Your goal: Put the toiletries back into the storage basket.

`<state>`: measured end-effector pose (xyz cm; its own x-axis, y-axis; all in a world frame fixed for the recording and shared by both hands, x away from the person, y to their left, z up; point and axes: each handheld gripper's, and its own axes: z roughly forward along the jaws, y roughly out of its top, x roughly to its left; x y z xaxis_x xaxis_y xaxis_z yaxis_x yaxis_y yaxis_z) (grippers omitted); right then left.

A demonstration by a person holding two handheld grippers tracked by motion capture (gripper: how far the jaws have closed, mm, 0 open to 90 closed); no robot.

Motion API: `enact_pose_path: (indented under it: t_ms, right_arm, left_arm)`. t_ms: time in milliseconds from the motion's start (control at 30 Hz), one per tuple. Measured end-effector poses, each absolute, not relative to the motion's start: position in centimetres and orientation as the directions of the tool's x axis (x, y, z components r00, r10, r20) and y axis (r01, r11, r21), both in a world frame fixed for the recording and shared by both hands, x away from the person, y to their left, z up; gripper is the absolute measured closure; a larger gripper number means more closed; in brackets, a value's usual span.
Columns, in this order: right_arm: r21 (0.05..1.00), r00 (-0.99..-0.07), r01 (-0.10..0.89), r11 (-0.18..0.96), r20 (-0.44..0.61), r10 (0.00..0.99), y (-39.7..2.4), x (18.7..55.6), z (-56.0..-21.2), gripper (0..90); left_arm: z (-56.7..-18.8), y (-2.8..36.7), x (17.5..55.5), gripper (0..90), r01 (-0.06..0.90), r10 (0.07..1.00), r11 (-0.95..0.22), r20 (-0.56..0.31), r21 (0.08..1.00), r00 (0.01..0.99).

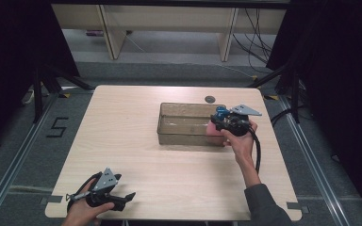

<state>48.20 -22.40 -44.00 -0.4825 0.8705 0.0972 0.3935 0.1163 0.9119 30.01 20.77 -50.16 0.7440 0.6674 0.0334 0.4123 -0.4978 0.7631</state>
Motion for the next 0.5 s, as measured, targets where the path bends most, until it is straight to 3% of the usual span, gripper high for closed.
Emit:
enact_pose_path:
  t_ms: [300,400,467,500]
  right_arm:
    - [0.904,-0.480,0.424,0.057,0.170,0.861,-22.61,47.70,-43.73,29.2]
    - [0.908,-0.490,0.412,0.074,0.152,0.859,-22.66,47.74,-43.63,28.2]
    - [0.915,-0.491,0.396,0.074,0.143,0.859,-22.68,47.73,-43.64,27.2]
    - [0.906,-0.478,0.420,0.042,0.182,0.859,-22.44,47.54,-43.63,26.5]
  left_arm:
    - [-50.27,20.63,29.88,15.4,0.424,0.674,-0.475,0.009,0.771,0.739]
    - [-50.21,20.76,30.01,15.4,0.409,0.666,-0.498,0.036,0.764,0.745]
    - [-50.28,20.60,29.86,15.4,0.425,0.674,-0.474,0.007,0.771,0.739]
    - [-50.28,20.61,29.87,15.4,0.424,0.674,-0.474,0.008,0.772,0.739]
